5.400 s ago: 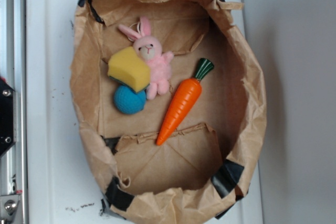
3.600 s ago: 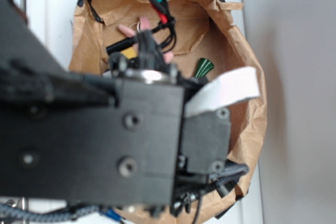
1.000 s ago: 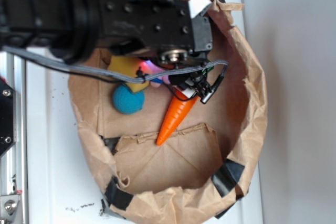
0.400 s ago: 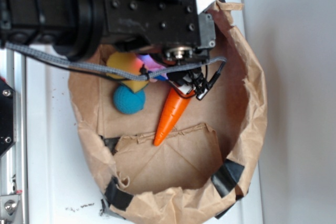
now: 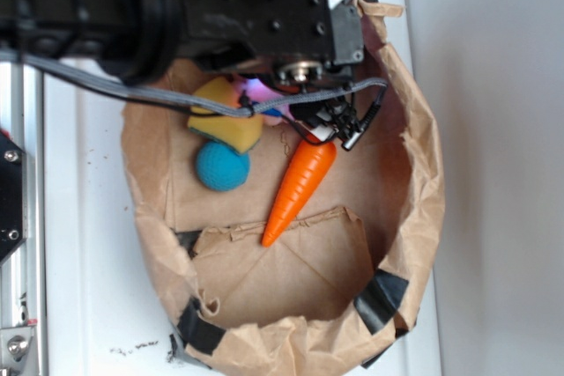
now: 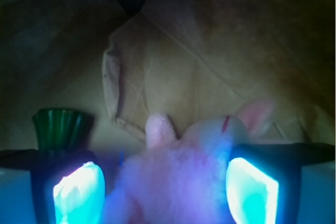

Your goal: Grab the pink bunny.

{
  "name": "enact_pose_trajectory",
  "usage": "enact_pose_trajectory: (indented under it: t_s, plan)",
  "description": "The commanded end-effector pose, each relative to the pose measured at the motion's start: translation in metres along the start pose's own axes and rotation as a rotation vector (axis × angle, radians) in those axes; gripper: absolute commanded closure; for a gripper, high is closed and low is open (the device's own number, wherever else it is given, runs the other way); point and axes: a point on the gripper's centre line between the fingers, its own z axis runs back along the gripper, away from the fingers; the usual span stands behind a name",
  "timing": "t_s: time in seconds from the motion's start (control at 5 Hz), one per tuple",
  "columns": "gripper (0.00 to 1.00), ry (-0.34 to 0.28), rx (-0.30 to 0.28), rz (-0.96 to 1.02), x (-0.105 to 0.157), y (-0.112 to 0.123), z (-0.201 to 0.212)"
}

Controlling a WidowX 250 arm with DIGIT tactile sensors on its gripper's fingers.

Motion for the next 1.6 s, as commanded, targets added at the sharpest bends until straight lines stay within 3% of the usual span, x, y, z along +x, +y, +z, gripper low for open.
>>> enact_pose_trajectory:
  t_s: [0.0,0.2,0.8,1.0,1.4]
  plan:
    - [0.00,-0.061,0.004,-0.021,-0.006,0.009,-0.015]
    - [1.00,-0.051,-0.003,-0.006,-0.005,0.006,-0.013]
    - [1.00,-0.005,-0.024,0.031,-0.001,0.001,0.001]
    - [1.00,0.028,-0.062,0.037,-0.005,-0.003,0.029]
    - [1.00,0.151,-0.072,0.065,0.007,0.000,0.086]
